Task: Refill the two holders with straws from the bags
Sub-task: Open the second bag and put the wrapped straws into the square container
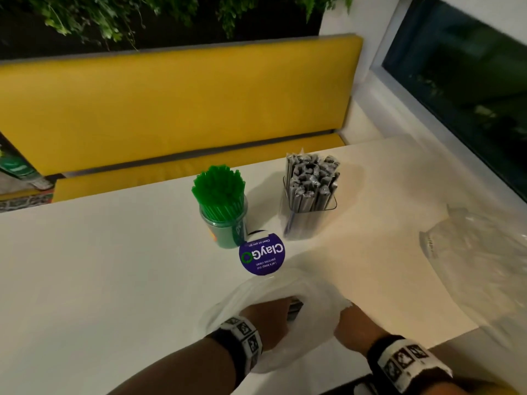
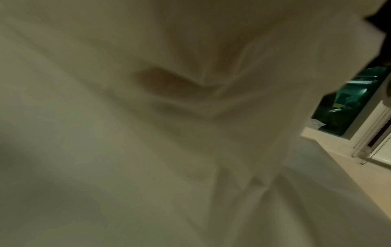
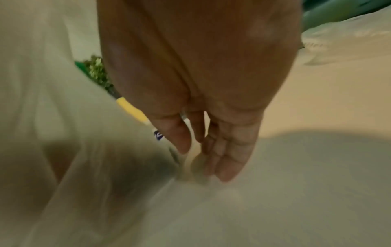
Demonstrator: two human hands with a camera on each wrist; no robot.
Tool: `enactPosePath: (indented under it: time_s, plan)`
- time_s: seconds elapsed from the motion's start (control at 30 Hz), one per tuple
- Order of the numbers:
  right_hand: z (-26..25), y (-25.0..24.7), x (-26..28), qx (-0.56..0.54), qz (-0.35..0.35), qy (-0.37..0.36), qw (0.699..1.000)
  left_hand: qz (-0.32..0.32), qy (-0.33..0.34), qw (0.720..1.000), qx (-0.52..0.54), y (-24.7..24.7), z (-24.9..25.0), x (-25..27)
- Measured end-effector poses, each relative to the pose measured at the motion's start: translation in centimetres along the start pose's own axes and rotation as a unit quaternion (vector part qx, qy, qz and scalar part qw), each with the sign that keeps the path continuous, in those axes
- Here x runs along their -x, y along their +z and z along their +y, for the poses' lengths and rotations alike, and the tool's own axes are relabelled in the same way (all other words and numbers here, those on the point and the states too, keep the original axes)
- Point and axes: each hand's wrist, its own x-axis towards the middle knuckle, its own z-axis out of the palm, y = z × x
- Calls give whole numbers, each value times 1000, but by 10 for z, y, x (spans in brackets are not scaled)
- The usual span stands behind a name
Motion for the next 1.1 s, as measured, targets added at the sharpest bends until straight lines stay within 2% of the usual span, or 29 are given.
enactPosePath:
  time_s: [0.07,0.1,0.13,0.2,0.27,0.37,0.43,0.47,0.53,0.6,0.63,0.73,0.8,0.83,0.93,1.0,1.03,1.1]
  plan:
    - [6,10,-8,-32,-14,-75,997,-16,-5,1000,1,3,0,3]
    - [6,13,-12,-56,3,-117,992,-29,-11,999,12,5,-1,3]
    - [6,15,-16,-80,16,-128,988,-37,-16,999,19,5,-3,2]
    - [3,16,-21,-93,0,-108,990,-43,-26,998,22,-3,-3,3]
    - [9,10,-26,-157,-18,-66,985,-52,-22,998,41,-20,0,7]
    - [16,-5,-31,-197,18,-42,979,-3,-25,994,109,-46,6,14]
    - [24,-11,-31,-150,79,-44,985,14,-14,986,164,-60,8,17]
    - [26,-12,-33,-133,100,-84,983,16,-10,984,180,-66,9,18]
    - [21,-11,-27,-136,65,-179,972,7,14,980,196,-77,13,20]
    - [10,-8,-20,-99,21,-209,973,8,39,974,221,-91,18,21]
    - [4,-7,-17,-58,23,-201,978,8,53,968,246,-98,20,22]
    - [5,-17,-21,128,128,-164,970,12,94,934,344,-130,19,31]
    - [11,-27,-20,234,150,-91,956,37,136,902,408,-162,19,43]
    - [14,-33,-20,267,154,-63,949,66,156,877,449,-180,21,49]
    - [20,-44,-24,293,158,-59,941,211,183,782,557,-230,29,53]
    - [14,-50,-24,262,166,-31,950,270,208,730,592,-255,38,46]
    - [8,-53,-20,238,178,-18,955,281,223,713,603,-264,45,40]
    - [-7,-60,-14,209,237,-50,948,286,233,703,608,-275,59,25]
